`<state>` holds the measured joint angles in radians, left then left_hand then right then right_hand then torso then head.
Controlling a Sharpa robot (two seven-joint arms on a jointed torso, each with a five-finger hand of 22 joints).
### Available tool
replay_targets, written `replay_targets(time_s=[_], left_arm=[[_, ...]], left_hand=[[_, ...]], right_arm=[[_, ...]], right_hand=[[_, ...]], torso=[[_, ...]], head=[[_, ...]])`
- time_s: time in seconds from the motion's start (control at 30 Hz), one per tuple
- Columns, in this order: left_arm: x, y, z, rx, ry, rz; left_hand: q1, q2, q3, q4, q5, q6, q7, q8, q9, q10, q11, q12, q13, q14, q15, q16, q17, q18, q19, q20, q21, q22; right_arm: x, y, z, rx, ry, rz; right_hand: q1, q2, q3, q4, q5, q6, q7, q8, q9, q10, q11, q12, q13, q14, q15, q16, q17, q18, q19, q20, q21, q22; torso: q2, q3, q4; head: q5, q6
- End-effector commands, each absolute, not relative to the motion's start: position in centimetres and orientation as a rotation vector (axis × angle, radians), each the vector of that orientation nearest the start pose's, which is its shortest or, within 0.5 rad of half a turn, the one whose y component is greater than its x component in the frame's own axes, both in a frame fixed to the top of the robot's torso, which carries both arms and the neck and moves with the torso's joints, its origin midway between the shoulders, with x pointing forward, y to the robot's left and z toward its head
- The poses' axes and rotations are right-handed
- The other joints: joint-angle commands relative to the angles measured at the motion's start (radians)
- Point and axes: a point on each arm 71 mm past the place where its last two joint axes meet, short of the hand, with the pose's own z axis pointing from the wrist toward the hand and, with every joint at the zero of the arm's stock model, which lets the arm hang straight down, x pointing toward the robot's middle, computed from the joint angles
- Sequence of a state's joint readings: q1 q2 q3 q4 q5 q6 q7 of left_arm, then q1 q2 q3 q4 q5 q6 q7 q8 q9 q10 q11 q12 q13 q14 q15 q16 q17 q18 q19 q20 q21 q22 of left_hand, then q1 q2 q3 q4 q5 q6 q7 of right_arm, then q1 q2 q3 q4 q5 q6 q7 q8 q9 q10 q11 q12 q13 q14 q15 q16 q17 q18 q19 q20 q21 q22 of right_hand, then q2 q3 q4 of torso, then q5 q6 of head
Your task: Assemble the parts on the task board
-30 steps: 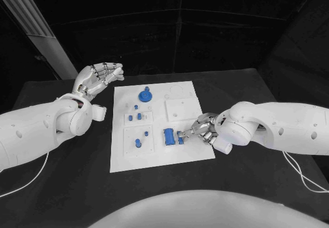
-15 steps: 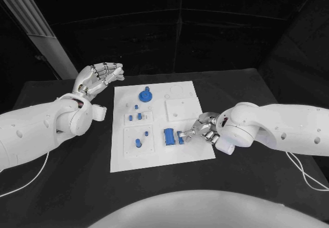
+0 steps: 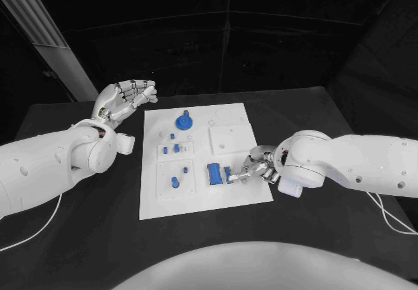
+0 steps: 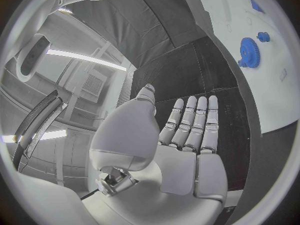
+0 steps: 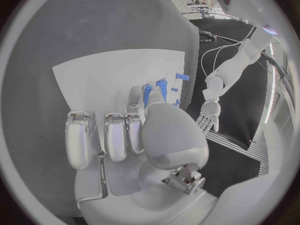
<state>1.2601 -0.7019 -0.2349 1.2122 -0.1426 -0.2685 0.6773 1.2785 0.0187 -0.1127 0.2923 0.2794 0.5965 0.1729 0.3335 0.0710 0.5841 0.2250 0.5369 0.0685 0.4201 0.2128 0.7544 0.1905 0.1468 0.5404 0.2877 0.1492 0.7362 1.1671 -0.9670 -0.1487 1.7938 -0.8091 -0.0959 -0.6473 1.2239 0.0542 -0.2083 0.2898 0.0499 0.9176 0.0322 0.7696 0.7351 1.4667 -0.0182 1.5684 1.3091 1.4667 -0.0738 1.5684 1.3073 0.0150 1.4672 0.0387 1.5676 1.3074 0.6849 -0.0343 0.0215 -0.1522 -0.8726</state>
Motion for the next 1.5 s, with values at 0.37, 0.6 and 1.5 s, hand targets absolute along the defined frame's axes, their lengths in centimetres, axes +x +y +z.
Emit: replay_targets(time_s=[0.37, 0.6, 1.5], left_arm=[[52.43, 22.83, -20.15, -0.680, 1.267, -1.525], [52.41, 22.83, -20.14, -0.680, 1.267, -1.526], [52.39, 22.92, -20.14, -0.681, 1.267, -1.524]], left_hand=[[0.001, 0.009, -0.007, 0.000, 0.005, -0.005, 0.093, 0.007, -0.001, -0.005, 0.001, 0.003, -0.002, -0.004, -0.001, 0.006, -0.001, -0.010, 0.005, 0.000, -0.005, -0.001], [0.002, 0.010, -0.007, 0.000, 0.006, -0.006, 0.093, 0.007, -0.001, -0.005, 0.001, 0.004, -0.002, -0.004, -0.001, 0.006, -0.001, -0.010, 0.005, 0.000, -0.005, -0.001], [0.002, 0.010, -0.007, 0.000, 0.006, -0.006, 0.093, 0.008, -0.001, -0.006, 0.001, 0.004, -0.002, -0.004, -0.001, 0.007, -0.003, -0.010, 0.005, 0.000, -0.005, -0.001]], right_arm=[[39.24, -20.48, -26.15, 0.437, 2.538, 0.439], [39.52, -20.48, -26.25, 0.446, 2.532, 0.432], [39.96, -20.31, -26.57, 0.428, 2.552, 0.415]], right_hand=[[0.010, 0.032, -0.006, -0.002, 0.000, -0.008, -0.004, 0.013, 0.015, 0.104, -0.010, 0.002, 0.262, 0.104, -0.006, 0.002, 0.263, -0.015, 0.104, -0.006, 0.003, 0.263], [0.014, 0.052, -0.005, -0.001, 0.000, -0.007, -0.006, 0.014, 0.021, 0.104, -0.012, 0.002, 0.262, 0.104, -0.007, 0.002, 0.263, -0.015, 0.104, -0.007, 0.003, 0.263], [0.157, 0.083, 0.023, -0.073, 0.083, -0.003, -0.018, -0.007, 0.039, 0.104, -0.023, 0.002, 0.262, 0.104, -0.015, 0.002, 0.263, -0.015, 0.104, -0.014, 0.003, 0.263]], torso=[[0.000, -0.0006, 0.0001], [0.000, -0.0006, 0.0007], [-0.001, -0.0007, 0.0002]], head=[[0.003, 0.000], [0.004, 0.000], [0.004, 0.000]])
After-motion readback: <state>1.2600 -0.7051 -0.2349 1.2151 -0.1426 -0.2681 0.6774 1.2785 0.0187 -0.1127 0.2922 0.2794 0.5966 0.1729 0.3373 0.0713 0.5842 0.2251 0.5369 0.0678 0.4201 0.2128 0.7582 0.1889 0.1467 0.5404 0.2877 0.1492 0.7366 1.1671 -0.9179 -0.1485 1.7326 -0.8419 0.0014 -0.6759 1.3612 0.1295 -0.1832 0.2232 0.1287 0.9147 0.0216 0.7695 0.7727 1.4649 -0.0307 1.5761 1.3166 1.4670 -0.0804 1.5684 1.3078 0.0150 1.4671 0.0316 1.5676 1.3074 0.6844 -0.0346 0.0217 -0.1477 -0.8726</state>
